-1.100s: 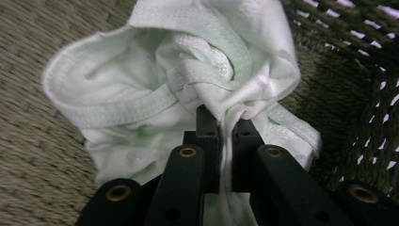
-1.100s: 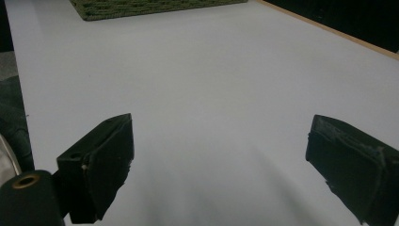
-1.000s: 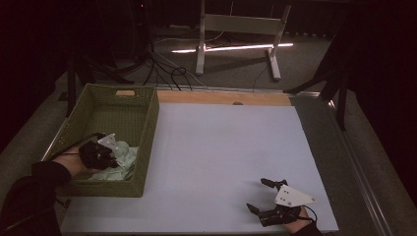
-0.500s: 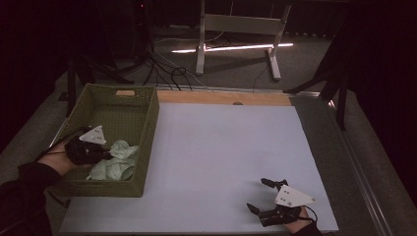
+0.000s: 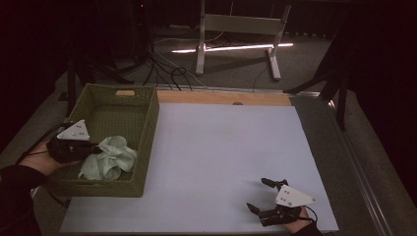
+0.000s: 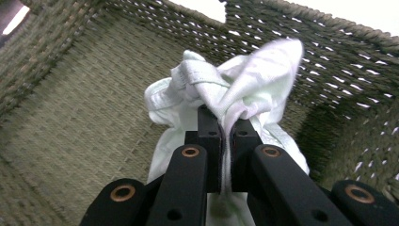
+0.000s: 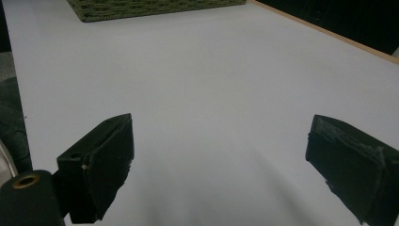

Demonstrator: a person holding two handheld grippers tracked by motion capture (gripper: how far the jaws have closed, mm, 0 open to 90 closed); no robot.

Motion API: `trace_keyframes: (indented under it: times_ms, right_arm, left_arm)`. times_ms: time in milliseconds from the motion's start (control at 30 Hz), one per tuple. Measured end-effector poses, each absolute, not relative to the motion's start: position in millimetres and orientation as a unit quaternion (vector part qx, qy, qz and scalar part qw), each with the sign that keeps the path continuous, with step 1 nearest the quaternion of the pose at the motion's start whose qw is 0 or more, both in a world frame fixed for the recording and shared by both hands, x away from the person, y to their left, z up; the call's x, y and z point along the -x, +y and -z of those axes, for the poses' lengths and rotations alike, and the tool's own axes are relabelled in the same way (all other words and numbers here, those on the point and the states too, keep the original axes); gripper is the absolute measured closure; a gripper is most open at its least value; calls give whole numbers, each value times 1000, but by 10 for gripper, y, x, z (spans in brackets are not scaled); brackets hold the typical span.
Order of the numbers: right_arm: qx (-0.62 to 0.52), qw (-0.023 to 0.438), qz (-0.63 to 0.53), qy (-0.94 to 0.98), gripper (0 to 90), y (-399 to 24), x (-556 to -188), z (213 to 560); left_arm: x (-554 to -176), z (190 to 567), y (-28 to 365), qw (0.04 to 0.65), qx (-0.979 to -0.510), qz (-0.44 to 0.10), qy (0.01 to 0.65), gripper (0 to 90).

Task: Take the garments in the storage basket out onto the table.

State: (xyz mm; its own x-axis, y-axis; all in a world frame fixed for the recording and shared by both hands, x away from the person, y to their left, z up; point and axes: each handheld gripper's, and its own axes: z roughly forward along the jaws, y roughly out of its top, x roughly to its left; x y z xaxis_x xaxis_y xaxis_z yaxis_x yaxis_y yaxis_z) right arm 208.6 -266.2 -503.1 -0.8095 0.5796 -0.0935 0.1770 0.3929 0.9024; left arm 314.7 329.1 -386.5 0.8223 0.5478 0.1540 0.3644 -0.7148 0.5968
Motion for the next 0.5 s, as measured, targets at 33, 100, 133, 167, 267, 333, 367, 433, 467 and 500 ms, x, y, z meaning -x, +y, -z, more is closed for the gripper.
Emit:
trace_keyframes:
  times_ms: [33, 100, 133, 167, 267, 333, 367, 433, 467, 500]
  right_arm:
    - [-234, 200, -499, 810, 83, -2663, -2087, 5031]
    - [-233, 204, -500, 809, 83, -2661, -2087, 5034]
    - [-236, 201, -501, 808, 83, -2660, -2082, 5030]
    - [-236, 200, -499, 810, 83, -2665, -2083, 5025]
    - [-234, 201, -499, 810, 83, -2667, -2087, 5031]
    - [-235, 201, -499, 809, 83, -2668, -2086, 5030]
    - [-235, 201, -499, 809, 83, -2668, -2086, 5030]
    - [-235, 201, -499, 810, 83, -2668, -2087, 5029]
    - [-235, 201, -499, 810, 83, -2667, -2086, 5029]
    - [-236, 201, -501, 808, 83, -2664, -2085, 5031]
  left_arm:
    - [-3141, 3844, 3305, 287, -911, -159, 250, 882]
    - [-3135, 3813, 3317, 291, -908, -161, 254, 883]
    - [-3131, 3804, 3319, 291, -908, -163, 253, 883]
    - [-3128, 3788, 3323, 293, -906, -166, 256, 883]
    - [-3124, 3752, 3331, 295, -905, -166, 257, 883]
    - [-3118, 3725, 3329, 298, -903, -171, 256, 883]
    - [-3118, 3725, 3329, 298, -903, -171, 256, 883]
    - [-3115, 3666, 3329, 306, -900, -172, 258, 883]
    - [-3111, 3649, 3330, 308, -900, -171, 258, 883]
    - [-3105, 3621, 3332, 311, -897, -179, 257, 883]
